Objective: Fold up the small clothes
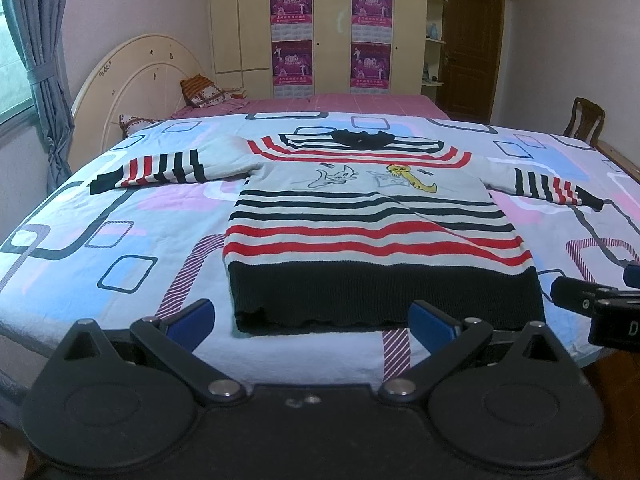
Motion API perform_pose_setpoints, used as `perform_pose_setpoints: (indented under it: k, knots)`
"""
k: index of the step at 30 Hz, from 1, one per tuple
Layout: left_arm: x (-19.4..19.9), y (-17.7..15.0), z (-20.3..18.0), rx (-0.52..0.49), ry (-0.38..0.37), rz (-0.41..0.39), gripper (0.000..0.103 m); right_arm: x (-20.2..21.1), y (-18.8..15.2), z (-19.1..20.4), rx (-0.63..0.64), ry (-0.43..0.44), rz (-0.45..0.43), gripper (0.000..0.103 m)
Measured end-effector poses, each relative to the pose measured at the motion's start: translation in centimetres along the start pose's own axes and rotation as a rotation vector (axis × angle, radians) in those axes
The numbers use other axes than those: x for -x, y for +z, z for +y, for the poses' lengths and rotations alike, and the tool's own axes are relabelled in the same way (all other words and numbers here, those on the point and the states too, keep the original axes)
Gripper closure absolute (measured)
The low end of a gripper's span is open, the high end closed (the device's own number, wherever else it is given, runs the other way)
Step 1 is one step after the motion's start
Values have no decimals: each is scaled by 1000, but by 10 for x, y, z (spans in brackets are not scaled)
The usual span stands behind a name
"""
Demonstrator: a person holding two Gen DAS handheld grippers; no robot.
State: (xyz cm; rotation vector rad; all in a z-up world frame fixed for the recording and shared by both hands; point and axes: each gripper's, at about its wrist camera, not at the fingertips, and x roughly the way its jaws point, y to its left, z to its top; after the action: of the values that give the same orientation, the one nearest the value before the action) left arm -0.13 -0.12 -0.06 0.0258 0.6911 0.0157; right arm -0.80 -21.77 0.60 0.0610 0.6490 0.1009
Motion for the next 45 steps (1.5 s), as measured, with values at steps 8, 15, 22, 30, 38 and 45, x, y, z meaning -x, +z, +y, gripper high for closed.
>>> perform_pose_setpoints:
  k: [8, 15, 22, 30, 38, 45]
  knots:
    - [-3, 1, 1, 3, 0, 2, 0, 0, -1, 2, 1, -2, 0, 0]
    - [-4, 1, 4, 5, 2, 7, 0, -1, -1, 2, 1, -3, 2, 0]
    - [-6, 0, 7, 9, 4, 13, 0, -2, -1, 4, 2, -4, 6, 0]
    - [-12, -2, 5, -20, 8, 17, 0, -8, -4, 1, -32, -14, 23, 0]
    - [-36, 16, -4, -114, 0, -13, 0, -31, 12, -21, -163, -43, 25, 0]
    - [-76, 49, -9, -130, -57, -59, 0, -68, 41, -31, -209, -99, -3, 0]
